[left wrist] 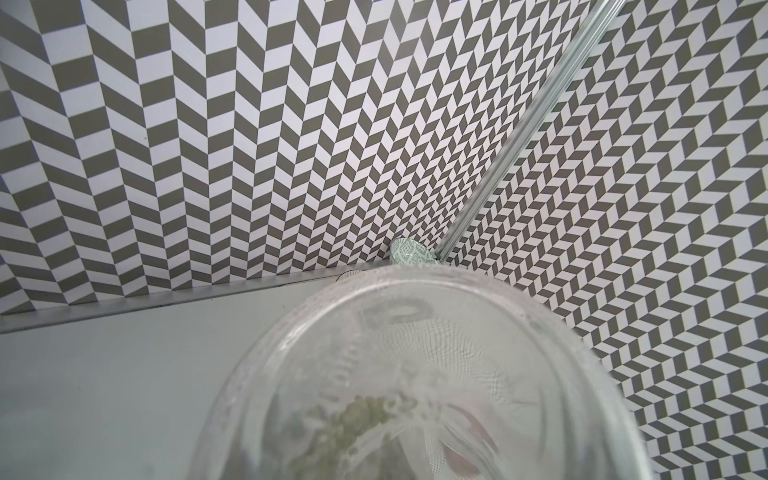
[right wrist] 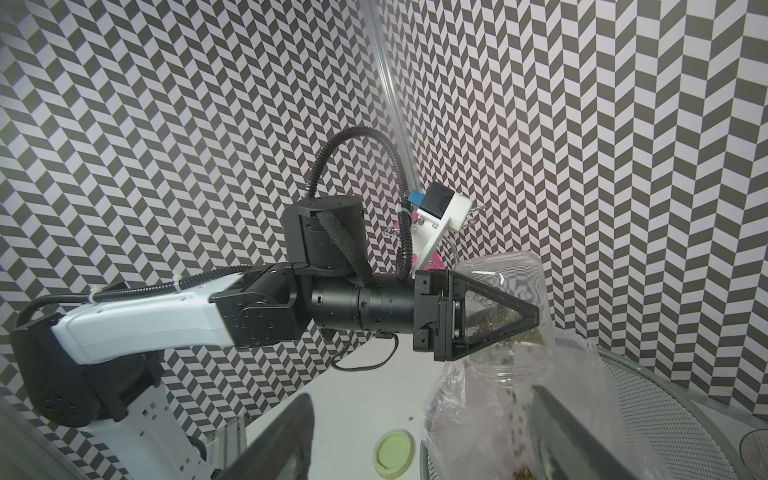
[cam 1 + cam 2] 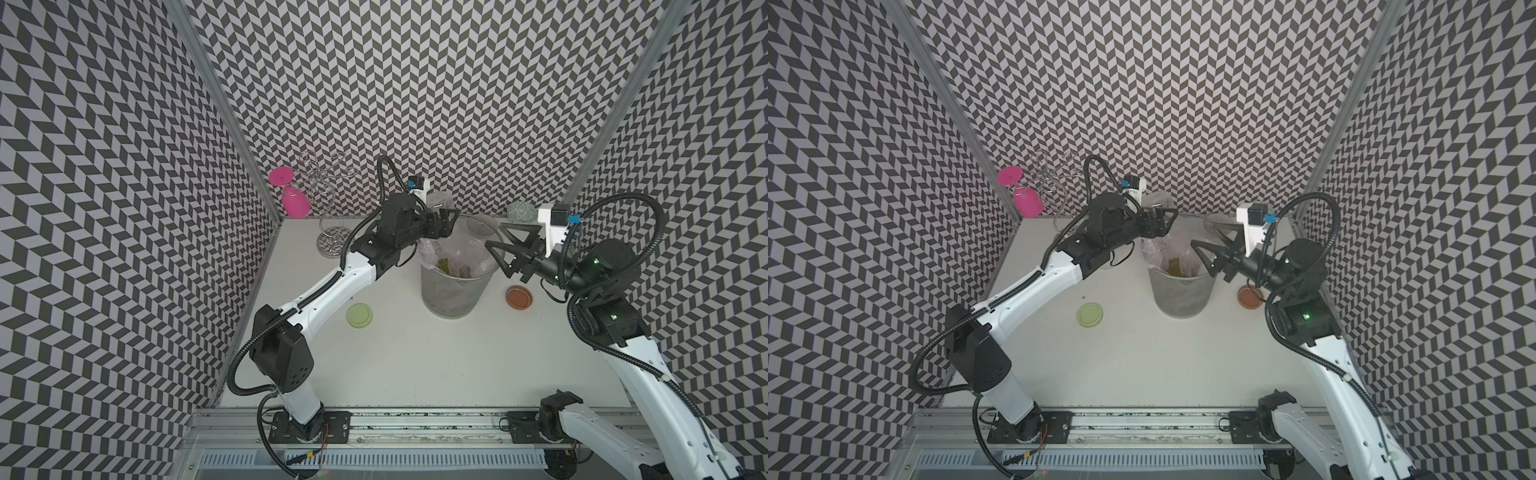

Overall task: Empty moldy mung beans from jars
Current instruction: Pour the moldy mung beans from the jar into the trash bin.

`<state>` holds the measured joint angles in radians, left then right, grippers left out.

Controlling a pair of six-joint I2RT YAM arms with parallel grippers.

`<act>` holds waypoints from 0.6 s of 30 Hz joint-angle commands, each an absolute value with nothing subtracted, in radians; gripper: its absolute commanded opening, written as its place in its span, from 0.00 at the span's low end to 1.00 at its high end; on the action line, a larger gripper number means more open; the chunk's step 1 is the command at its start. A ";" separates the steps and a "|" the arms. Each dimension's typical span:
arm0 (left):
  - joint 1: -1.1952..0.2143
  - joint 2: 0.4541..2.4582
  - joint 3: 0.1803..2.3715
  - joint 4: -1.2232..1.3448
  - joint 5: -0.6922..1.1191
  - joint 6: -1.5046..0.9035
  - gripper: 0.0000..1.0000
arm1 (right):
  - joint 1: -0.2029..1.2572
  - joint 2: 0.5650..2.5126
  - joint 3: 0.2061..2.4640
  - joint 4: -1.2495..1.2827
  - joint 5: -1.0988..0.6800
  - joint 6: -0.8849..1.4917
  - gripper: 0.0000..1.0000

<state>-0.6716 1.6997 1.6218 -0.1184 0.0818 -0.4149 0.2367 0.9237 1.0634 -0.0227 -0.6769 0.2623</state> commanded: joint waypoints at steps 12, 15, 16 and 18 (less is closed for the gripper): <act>-0.826 1.624 1.577 0.026 -0.241 -0.125 0.55 | 0.182 0.928 1.063 -0.003 -0.653 0.285 0.78; -0.852 1.608 1.544 0.067 -0.316 -0.082 0.55 | 0.171 0.925 1.056 -0.004 -0.654 0.288 0.78; -0.861 1.603 1.535 0.080 -0.335 -0.065 0.55 | 0.169 0.925 1.054 -0.004 -0.654 0.291 0.78; -0.882 1.597 1.517 0.106 -0.372 -0.030 0.55 | 0.165 0.923 1.051 -0.002 -0.658 0.295 0.78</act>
